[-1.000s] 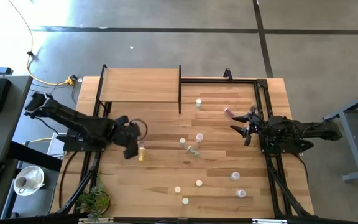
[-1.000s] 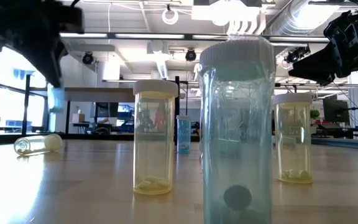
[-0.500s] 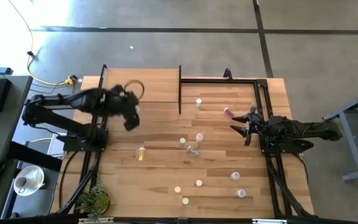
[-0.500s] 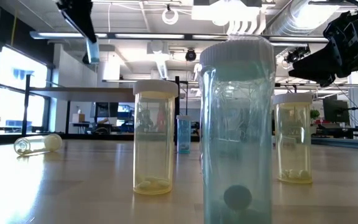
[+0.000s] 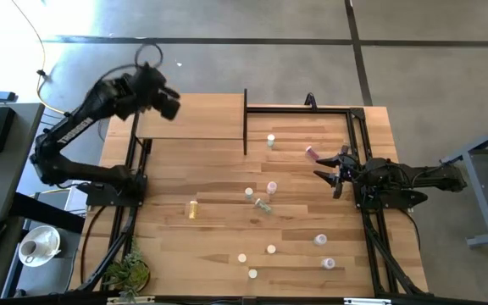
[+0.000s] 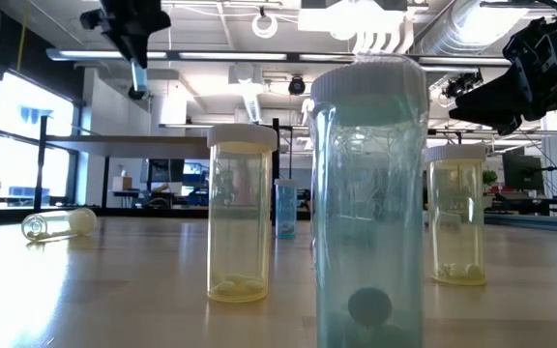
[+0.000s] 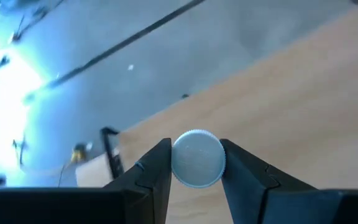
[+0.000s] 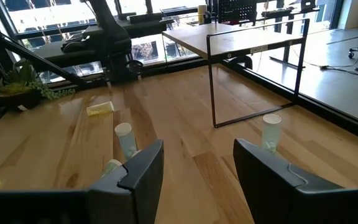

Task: Pick and place medicine bottles onto shelf by color
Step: Put the bottom left blue pill bottle on the shelf

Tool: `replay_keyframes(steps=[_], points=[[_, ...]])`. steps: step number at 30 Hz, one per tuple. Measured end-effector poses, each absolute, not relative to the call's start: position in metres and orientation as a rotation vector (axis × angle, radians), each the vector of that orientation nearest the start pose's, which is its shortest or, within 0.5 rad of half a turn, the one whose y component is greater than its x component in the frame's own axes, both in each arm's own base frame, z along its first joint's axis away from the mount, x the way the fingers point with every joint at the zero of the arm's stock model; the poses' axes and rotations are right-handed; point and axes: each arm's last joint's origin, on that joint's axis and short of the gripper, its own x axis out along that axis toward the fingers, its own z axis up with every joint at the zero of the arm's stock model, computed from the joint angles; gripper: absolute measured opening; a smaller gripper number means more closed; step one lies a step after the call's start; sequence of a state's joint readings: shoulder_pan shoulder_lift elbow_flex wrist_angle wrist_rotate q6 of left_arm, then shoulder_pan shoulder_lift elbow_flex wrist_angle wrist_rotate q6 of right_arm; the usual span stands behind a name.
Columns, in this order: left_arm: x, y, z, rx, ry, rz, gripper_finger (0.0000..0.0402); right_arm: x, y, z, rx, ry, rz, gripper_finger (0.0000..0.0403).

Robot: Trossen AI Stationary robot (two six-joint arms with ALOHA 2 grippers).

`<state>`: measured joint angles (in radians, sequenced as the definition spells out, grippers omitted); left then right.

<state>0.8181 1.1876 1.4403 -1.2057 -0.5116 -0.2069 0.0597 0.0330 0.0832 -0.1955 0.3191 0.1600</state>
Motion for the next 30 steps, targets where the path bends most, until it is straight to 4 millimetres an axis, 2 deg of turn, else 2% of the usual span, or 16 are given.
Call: replay_keyframes(steps=[4, 8, 12, 22, 27, 30], points=[[0.12, 0.174, 0.394, -0.448, 0.849, 1.37, 0.011, 0.092, -0.004, 0.171, 0.129, 0.123, -0.27, 0.0186], [0.132, 0.19, 0.394, -0.516, 0.835, 1.336, 0.011, 0.093, -0.004, 0.171, 0.128, 0.124, -0.27, 0.0186], [0.135, 0.21, 0.388, -0.581, 0.832, 1.397, 0.011, 0.093, -0.004, 0.17, 0.127, 0.13, -0.27, 0.0186], [0.139, 0.264, 0.355, -0.758, 0.908, 1.456, 0.011, 0.093, -0.004, 0.17, 0.127, 0.131, -0.271, 0.0186], [0.127, 0.274, 0.347, -0.856, 0.939, 1.51, 0.011, 0.093, -0.004, 0.17, 0.127, 0.131, -0.27, 0.0186], [0.126, 0.275, 0.348, -0.91, 0.898, 1.514, 0.011, 0.093, -0.004, 0.17, 0.127, 0.131, -0.27, 0.0186]])
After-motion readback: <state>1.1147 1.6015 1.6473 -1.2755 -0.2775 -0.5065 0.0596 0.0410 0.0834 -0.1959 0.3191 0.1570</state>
